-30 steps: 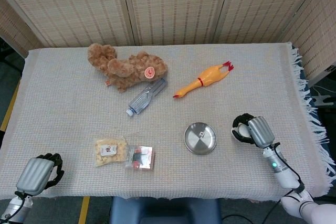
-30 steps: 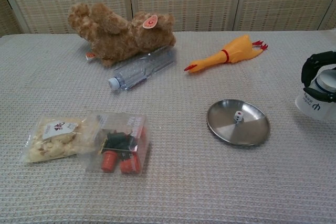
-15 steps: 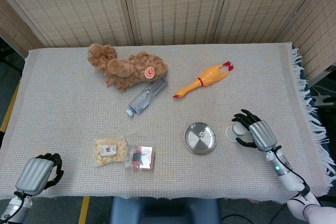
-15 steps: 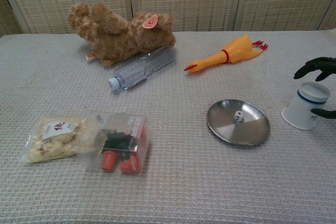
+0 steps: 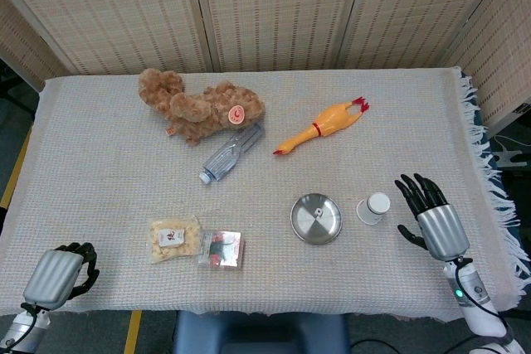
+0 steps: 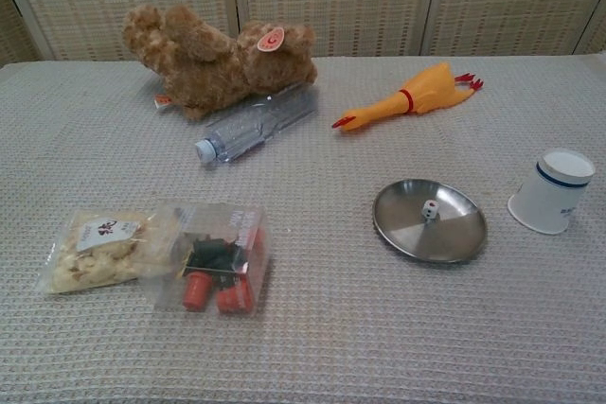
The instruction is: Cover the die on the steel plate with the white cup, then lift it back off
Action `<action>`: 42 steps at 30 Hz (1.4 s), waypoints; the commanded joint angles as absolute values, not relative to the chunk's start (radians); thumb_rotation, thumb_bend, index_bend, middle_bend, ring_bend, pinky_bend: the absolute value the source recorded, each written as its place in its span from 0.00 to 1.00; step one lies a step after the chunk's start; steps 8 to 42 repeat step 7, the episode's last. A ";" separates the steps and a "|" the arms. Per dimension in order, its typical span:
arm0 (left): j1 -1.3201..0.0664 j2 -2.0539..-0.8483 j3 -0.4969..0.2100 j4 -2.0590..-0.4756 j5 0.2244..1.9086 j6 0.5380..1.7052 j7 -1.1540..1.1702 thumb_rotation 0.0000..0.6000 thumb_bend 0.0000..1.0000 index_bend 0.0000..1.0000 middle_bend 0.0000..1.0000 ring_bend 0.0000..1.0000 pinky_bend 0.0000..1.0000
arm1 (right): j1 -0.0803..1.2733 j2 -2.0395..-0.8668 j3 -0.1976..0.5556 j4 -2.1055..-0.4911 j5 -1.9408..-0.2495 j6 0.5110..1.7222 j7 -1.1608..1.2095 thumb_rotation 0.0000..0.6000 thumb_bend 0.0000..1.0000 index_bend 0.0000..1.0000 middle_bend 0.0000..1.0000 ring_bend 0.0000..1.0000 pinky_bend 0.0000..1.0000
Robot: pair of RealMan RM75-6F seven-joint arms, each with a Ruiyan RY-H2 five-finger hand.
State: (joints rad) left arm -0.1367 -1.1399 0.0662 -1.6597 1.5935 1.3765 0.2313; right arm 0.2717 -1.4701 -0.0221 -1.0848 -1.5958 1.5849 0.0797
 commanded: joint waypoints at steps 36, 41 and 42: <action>-0.139 -1.140 0.067 -1.665 1.599 1.374 0.238 1.00 0.37 0.28 0.45 0.44 0.57 | 0.170 -1.317 -0.013 -1.410 -1.513 1.573 -0.232 1.00 0.08 0.02 0.04 0.00 0.12; -0.139 -1.140 0.067 -1.665 1.599 1.374 0.238 1.00 0.37 0.28 0.45 0.44 0.57 | 0.170 -1.317 -0.013 -1.410 -1.513 1.573 -0.232 1.00 0.08 0.02 0.04 0.00 0.12; -0.139 -1.140 0.067 -1.665 1.599 1.374 0.238 1.00 0.37 0.28 0.45 0.44 0.57 | 0.170 -1.317 -0.013 -1.410 -1.513 1.573 -0.232 1.00 0.08 0.02 0.04 0.00 0.12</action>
